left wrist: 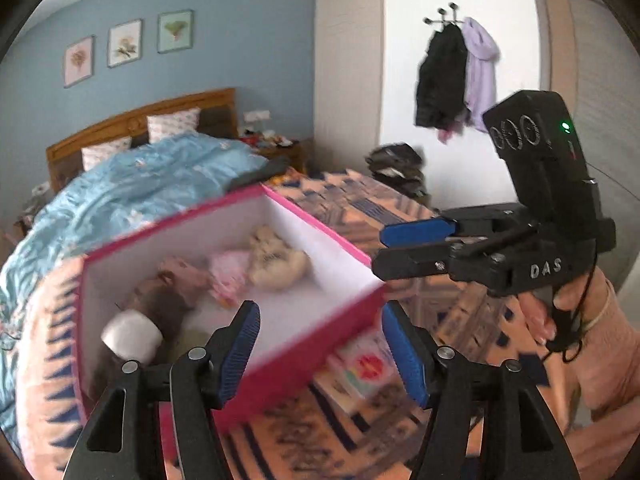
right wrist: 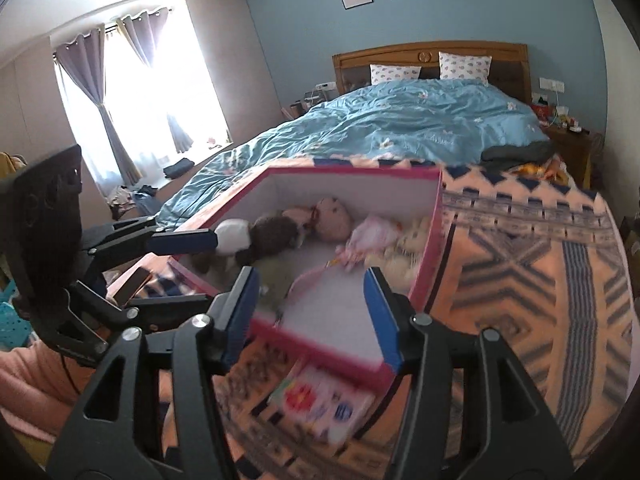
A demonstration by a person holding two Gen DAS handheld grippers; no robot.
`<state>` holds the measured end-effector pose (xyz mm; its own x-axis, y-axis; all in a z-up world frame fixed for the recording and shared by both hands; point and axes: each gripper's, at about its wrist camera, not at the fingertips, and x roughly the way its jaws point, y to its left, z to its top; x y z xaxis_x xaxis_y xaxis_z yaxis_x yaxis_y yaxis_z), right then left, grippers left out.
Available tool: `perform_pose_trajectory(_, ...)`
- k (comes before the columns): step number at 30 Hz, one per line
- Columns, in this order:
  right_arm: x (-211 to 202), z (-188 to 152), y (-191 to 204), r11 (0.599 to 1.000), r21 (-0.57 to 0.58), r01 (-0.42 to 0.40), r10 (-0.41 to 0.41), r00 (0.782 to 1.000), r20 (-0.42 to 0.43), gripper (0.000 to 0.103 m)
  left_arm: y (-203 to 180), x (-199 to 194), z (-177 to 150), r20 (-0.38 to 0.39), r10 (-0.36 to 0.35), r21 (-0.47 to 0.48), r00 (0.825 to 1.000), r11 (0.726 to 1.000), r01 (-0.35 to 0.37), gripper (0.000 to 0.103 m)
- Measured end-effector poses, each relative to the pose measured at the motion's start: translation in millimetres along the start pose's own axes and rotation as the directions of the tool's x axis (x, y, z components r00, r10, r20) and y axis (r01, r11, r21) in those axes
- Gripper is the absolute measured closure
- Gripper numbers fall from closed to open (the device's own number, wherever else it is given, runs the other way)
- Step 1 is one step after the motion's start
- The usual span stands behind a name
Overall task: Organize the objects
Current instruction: 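Move the right gripper to the pink floral tissue pack and grasp it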
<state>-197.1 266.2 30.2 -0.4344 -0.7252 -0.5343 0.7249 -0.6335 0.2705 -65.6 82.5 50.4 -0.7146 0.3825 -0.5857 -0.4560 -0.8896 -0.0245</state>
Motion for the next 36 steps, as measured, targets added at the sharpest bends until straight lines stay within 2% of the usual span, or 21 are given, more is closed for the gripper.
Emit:
perform_pose_trajectory(3, -2, -24, -1, 0.999, 0.036, 0.008, -0.007, 1.000, -0.023, 0.046, -11, 7, -18, -0.027, -0.046, -0.012, 0.999, 0.999, 0.045, 0.038)
perform_pose_trajectory(8, 8, -66, -10, 0.991, 0.131, 0.010, 0.001, 0.996, -0.086, 0.046, -16, 34, -43, -0.106, -0.070, -0.075, 0.992, 0.995, 0.062, 0.038)
perform_pose_trajectory(12, 17, -82, -18, 0.982, 0.186, 0.033, -0.012, 0.993, -0.115, 0.046, -16, 52, -54, -0.159, -0.088, -0.113, 0.983, 0.991, 0.070, 0.041)
perform_pose_trajectory(16, 19, -87, -24, 0.976, 0.216, 0.031, -0.007, 0.994, -0.112, 0.046, -11, 59, -59, -0.166, -0.119, -0.158, 0.979, 0.983, 0.093, 0.043)
perform_pose_trajectory(20, 20, -90, -29, 0.971, 0.236, 0.030, -0.004, 0.994, -0.109, 0.046, -8, 66, -60, -0.170, -0.119, -0.196, 0.978, 0.977, 0.085, 0.047)
perform_pose_trajectory(23, 23, -92, -32, 0.968, 0.250, 0.029, -0.001, 0.994, -0.110, 0.046, -7, 74, -61, -0.180, -0.131, -0.223, 0.975, 0.971, 0.090, 0.055)
perform_pose_trajectory(36, 28, -91, -33, 0.964, 0.267, 0.001, 0.028, 0.994, -0.104, 0.046, -5, 85, -63, -0.199, -0.146, -0.284, 0.969, 0.955, 0.086, 0.055)
